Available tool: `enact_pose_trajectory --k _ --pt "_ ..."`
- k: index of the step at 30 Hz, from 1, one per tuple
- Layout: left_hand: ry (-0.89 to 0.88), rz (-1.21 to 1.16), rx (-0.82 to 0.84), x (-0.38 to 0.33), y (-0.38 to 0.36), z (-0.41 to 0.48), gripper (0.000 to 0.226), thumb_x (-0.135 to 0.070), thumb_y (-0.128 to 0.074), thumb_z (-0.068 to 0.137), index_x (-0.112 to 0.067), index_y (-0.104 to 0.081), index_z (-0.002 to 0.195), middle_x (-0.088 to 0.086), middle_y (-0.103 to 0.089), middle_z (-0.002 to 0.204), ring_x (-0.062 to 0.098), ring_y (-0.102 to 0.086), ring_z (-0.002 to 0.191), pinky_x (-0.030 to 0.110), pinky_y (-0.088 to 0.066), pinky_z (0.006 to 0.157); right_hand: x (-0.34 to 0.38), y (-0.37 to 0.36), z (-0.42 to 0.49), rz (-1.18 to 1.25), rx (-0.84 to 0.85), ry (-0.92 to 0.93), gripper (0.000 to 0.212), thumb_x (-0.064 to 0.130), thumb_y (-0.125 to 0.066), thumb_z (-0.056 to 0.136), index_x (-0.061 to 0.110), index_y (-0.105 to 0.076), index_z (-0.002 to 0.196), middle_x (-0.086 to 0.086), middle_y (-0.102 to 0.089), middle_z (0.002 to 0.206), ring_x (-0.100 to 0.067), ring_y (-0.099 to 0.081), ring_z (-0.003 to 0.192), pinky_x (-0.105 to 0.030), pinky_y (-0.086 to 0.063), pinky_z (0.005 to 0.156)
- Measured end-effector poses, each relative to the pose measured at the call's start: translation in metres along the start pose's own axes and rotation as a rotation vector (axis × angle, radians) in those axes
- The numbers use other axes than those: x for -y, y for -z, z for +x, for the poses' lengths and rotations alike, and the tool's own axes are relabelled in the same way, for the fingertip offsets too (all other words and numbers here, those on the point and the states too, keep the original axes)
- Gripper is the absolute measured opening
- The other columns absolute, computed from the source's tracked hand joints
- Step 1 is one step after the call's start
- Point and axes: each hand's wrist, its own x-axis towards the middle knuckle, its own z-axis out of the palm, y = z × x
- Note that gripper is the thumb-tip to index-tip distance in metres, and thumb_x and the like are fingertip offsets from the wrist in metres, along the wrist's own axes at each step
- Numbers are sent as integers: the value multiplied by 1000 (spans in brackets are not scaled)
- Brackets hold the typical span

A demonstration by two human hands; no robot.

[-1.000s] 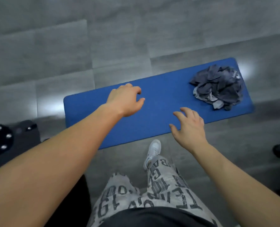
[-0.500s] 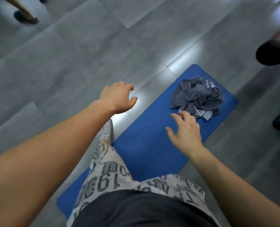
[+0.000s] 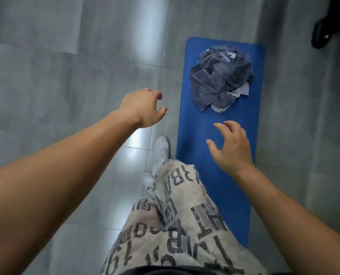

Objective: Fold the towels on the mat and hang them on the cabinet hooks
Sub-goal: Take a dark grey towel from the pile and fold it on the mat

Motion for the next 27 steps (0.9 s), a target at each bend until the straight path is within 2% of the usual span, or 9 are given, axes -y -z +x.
enact_pose_trajectory --k 6,11,15,17,20,22,25,27 --pt "-138 66 113 -21 25 136 55 -62 -43 97 -26 -53 138 3 -58 137 27 -58 121 42 -50 92 -14 -9 86 182 -76 -212 52 36 -66 93 20 -51 141 -2 -38 144 -23 -42 128 -36 -47 90" --pt "-185 97 188 -24 5 274 54 -61 -42 98 -25 -54 136 3 -58 138 26 -60 118 40 -51 91 -45 -37 186 254 -48 -344 55 39 -62 96 22 -46 146 2 -32 149 -21 -40 133 -35 -47 95" --pt "-213 121 239 -27 -38 389 55 -61 -41 99 -24 -52 138 6 -55 141 28 -60 118 43 -52 94 -85 -80 284 343 -71 -408 54 41 -62 95 24 -47 144 3 -34 147 -22 -44 129 -40 -48 98" --pt "-242 143 260 -32 -65 446 59 -63 -41 98 -26 -47 143 8 -51 143 31 -58 121 45 -50 98 -111 -105 337 406 -71 -418 56 43 -61 96 26 -44 147 4 -31 150 -21 -41 134 -37 -44 104" --pt "-266 129 264 -39 -101 530 65 -65 -45 96 -27 -39 149 9 -44 149 32 -53 128 46 -48 100 -151 -132 417 477 -21 -387 66 50 -58 96 36 -30 154 8 -14 163 -19 -21 149 -40 -30 118" --pt "-286 82 287 -49 -127 581 69 -63 -47 97 -26 -33 153 10 -36 156 33 -47 135 47 -44 106 -182 -146 463 483 -22 -404 72 54 -58 94 40 -23 155 11 -3 166 -19 -11 153 -41 -22 122" --pt "-374 -50 256 -69 -158 646 67 -55 -51 99 -27 -31 156 5 -30 162 31 -41 141 45 -38 114 -227 -165 526 458 -86 -455 81 62 -57 91 43 -15 157 10 6 167 -24 -7 154 -47 -19 123" --pt "-426 -140 229 -87 -175 681 66 -51 -52 100 -28 -29 157 3 -32 162 27 -38 143 41 -33 117 -252 -177 558 484 -130 -516 88 68 -57 87 42 -11 157 4 3 168 -28 -9 153 -50 -19 123"
